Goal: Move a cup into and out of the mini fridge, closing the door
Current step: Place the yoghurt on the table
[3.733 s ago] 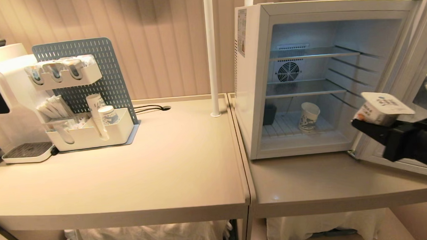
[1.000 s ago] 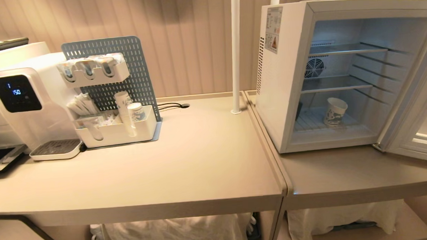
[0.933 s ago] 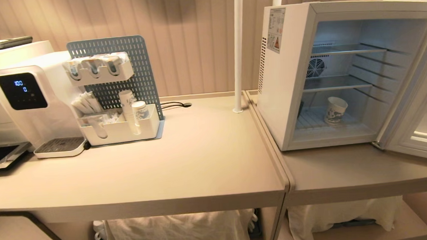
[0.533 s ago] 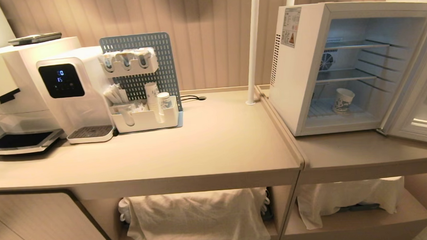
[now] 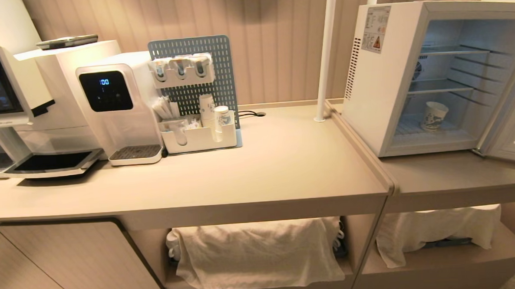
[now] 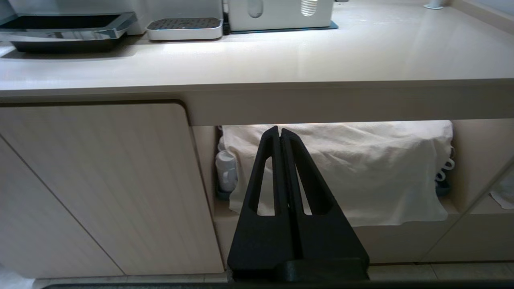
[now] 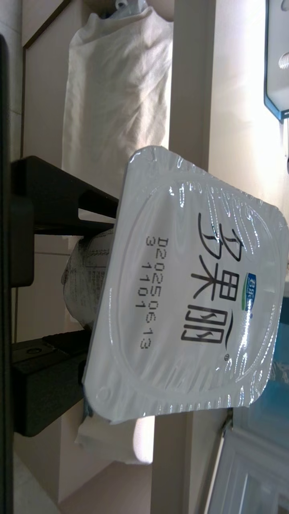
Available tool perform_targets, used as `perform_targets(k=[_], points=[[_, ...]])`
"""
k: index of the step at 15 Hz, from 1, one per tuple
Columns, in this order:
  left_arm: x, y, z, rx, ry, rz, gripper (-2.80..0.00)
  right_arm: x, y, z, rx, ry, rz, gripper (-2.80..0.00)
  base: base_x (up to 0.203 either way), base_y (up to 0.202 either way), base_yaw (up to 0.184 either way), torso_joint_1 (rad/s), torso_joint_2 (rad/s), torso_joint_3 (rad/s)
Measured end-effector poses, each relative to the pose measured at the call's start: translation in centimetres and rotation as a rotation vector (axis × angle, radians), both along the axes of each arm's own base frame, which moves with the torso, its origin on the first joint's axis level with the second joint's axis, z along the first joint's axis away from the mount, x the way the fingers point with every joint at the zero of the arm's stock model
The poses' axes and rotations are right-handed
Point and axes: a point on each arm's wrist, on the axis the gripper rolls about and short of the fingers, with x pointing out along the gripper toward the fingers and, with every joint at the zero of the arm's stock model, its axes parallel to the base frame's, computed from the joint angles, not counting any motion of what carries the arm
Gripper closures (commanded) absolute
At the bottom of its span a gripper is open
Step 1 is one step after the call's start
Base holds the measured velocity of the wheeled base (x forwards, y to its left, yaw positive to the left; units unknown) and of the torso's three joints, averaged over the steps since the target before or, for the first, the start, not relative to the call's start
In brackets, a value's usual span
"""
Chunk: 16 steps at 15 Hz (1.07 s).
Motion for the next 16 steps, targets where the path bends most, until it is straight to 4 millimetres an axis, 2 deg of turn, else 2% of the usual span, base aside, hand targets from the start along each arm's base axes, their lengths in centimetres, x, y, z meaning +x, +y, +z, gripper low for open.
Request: perform_targets(k=[13, 14, 16], points=[[0.0, 0.0, 0.0, -0.001, -0.001, 0.000, 0.00, 0.0, 0.0, -0.2, 0.009, 0.019, 0.000, 0.00, 0.000, 0.183, 0.000, 0.001, 0.00, 0.002], [0.0, 0.0, 0.0, -0.002, -0.001, 0.000, 0.00, -0.1, 0.0, 0.0, 0.009, 0.020, 0.001, 0.00, 0.000, 0.063, 0.005, 0.002, 0.00, -0.002], [0.0, 0.0, 0.0, -0.001, -0.002, 0.000, 0.00, -0.4, 0.0, 2.1, 0.036, -0.012, 0.014, 0.00, 0.000, 0.000, 0.000, 0.000, 0.00, 0.000]])
